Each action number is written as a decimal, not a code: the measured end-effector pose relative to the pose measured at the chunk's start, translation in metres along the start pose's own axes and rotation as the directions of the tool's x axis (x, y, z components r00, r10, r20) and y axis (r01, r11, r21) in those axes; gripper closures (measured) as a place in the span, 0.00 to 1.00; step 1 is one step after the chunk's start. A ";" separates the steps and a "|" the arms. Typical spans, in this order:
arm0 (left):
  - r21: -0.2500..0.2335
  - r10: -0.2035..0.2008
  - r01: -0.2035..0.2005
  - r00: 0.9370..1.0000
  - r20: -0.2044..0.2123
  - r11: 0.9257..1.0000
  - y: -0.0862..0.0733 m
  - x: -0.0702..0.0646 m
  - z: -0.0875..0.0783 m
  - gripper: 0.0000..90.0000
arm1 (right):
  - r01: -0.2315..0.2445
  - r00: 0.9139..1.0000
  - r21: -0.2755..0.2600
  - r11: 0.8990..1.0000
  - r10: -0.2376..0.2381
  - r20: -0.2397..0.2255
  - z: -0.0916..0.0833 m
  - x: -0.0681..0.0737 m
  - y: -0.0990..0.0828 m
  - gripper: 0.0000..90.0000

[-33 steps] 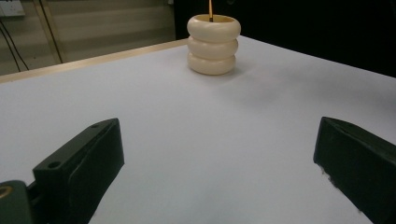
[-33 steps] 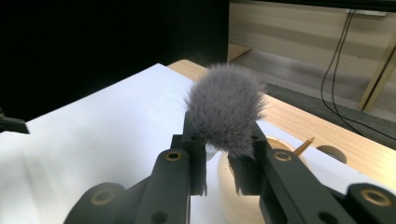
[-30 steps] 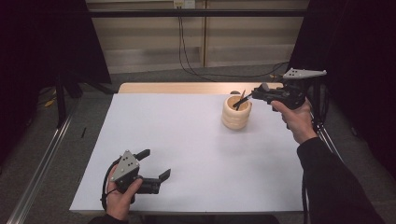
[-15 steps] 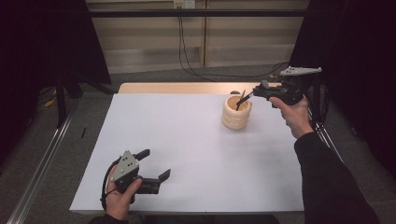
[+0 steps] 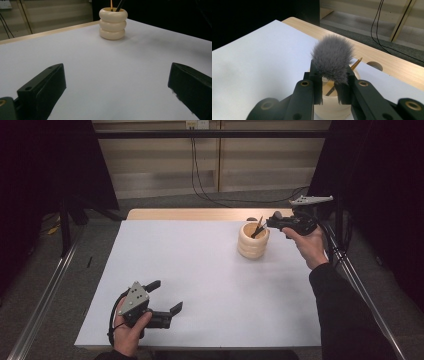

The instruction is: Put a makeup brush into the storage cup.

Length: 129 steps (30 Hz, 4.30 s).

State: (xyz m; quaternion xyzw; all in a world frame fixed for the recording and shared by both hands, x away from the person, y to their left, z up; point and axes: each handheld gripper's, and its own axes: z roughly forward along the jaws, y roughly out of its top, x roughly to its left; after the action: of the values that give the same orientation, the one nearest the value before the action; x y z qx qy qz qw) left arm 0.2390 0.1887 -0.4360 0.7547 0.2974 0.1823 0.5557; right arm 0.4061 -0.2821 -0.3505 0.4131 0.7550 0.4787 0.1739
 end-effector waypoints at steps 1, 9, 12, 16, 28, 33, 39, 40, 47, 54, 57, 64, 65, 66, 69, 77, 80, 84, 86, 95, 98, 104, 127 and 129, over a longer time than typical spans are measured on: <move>0.000 -0.009 0.009 1.000 0.001 1.000 0.000 -0.001 0.000 0.02 | -0.003 1.000 0.002 1.000 0.003 -0.002 0.001 -0.001 -0.002 0.86; 0.000 -0.004 0.004 1.000 -0.003 1.000 0.001 0.000 0.002 0.02 | -0.008 1.000 0.021 1.000 0.008 0.001 0.012 -0.002 -0.008 0.86; 0.000 -0.002 0.002 1.000 0.001 1.000 0.001 0.001 0.002 0.02 | -0.010 1.000 0.033 0.999 0.010 0.004 0.015 -0.003 -0.009 0.86; 0.002 -0.010 0.010 1.000 0.000 1.000 0.001 0.001 0.004 0.01 | -0.014 1.000 0.037 0.999 0.014 0.007 0.019 -0.003 -0.012 0.86; 0.007 -0.008 0.008 1.000 -0.005 1.000 0.001 0.002 0.005 0.02 | -0.027 1.000 0.061 0.998 0.026 0.015 0.026 -0.007 -0.023 0.86; 0.006 -0.017 0.017 1.000 -0.003 1.000 0.001 0.002 0.004 0.02 | -0.033 0.999 0.067 0.997 0.032 0.008 0.033 -0.006 -0.028 0.85; -0.001 -0.019 0.019 1.000 -0.002 1.000 0.000 0.002 0.000 0.02 | -0.036 0.999 0.064 0.997 0.035 0.007 0.039 -0.003 -0.029 0.85; -0.001 -0.013 0.013 1.000 -0.010 1.000 0.000 0.003 -0.001 0.02 | -0.035 0.999 0.068 0.997 0.034 0.006 0.040 -0.002 -0.030 0.85; -0.009 -0.014 0.014 1.000 -0.013 1.000 -0.001 0.004 -0.004 0.02 | -0.029 1.000 0.071 0.997 0.029 0.013 0.043 0.001 -0.032 0.85; -0.010 -0.022 0.021 1.000 -0.016 1.000 -0.001 0.004 -0.004 0.02 | -0.037 0.999 0.068 0.997 0.037 -0.001 0.046 0.000 -0.037 0.83; -0.007 -0.015 0.015 1.000 -0.015 1.000 -0.001 0.004 -0.003 0.02 | -0.042 0.999 0.060 0.997 0.042 0.003 0.045 0.000 -0.041 0.78; -0.008 -0.014 0.014 1.000 -0.017 1.000 -0.001 0.006 -0.004 0.02 | -0.044 0.999 0.038 0.998 0.044 0.005 0.040 0.000 -0.040 0.66; -0.006 -0.017 0.017 1.000 -0.018 1.000 -0.001 0.006 -0.004 0.02 | -0.041 0.999 0.031 0.999 0.040 0.013 0.040 0.000 -0.040 0.59; -0.008 -0.021 0.021 1.000 -0.021 1.000 -0.001 0.006 -0.004 0.02 | -0.044 0.999 0.025 0.999 0.043 0.014 0.039 0.001 -0.039 0.58; -0.008 -0.020 0.020 1.000 -0.022 1.000 -0.001 0.006 -0.004 0.02 | -0.039 0.999 0.009 0.999 0.039 0.015 0.038 0.002 -0.040 0.48; -0.010 -0.015 0.015 1.000 -0.026 1.000 -0.001 0.006 -0.005 0.01 | -0.031 0.999 -0.025 0.999 0.032 0.033 0.037 0.007 -0.041 0.20; -0.011 -0.018 0.018 0.999 -0.028 1.000 -0.001 0.008 -0.006 0.01 | -0.034 0.999 -0.025 0.999 0.035 0.036 0.035 0.009 -0.045 0.13; -0.005 -0.011 0.011 0.999 -0.031 1.000 -0.001 0.007 -0.005 0.01 | -0.048 0.998 -0.042 0.998 0.050 0.029 0.030 0.009 -0.048 0.04; -0.005 -0.012 0.012 0.999 -0.032 1.000 -0.001 0.007 -0.005 0.01 | -0.047 0.999 -0.044 0.998 0.048 0.026 0.026 0.008 -0.049 0.01; -0.011 -0.019 0.019 0.999 -0.046 1.000 -0.001 0.007 -0.007 0.01 | -0.077 0.997 -0.097 0.992 0.079 0.022 0.008 0.013 -0.059 0.01; -0.015 -0.020 0.020 0.999 -0.047 1.000 -0.001 0.007 -0.007 0.01 | -0.047 0.996 -0.106 0.993 0.056 0.076 0.003 0.019 -0.063 0.02; -0.018 -0.025 0.024 0.999 -0.047 1.000 -0.001 0.008 -0.009 0.01 | -0.049 0.996 -0.129 0.990 0.059 0.068 -0.005 0.025 -0.073 0.02; -0.028 -0.037 0.036 0.998 -0.052 0.999 -0.001 0.007 -0.010 0.01 | -0.030 0.993 -0.182 0.983 0.051 0.109 -0.048 0.050 -0.101 0.02; -0.034 -0.041 0.039 0.998 -0.052 0.999 -0.001 0.007 -0.010 0.01 | -0.026 0.993 -0.184 0.983 0.047 0.109 -0.052 0.053 -0.104 0.02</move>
State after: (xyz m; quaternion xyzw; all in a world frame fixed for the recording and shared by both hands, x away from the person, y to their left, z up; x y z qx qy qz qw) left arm 0.2381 0.2012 -0.4340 0.7344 0.3238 0.1959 0.5634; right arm 0.2930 -0.2910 -0.4084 0.4356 0.6893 0.5247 0.2445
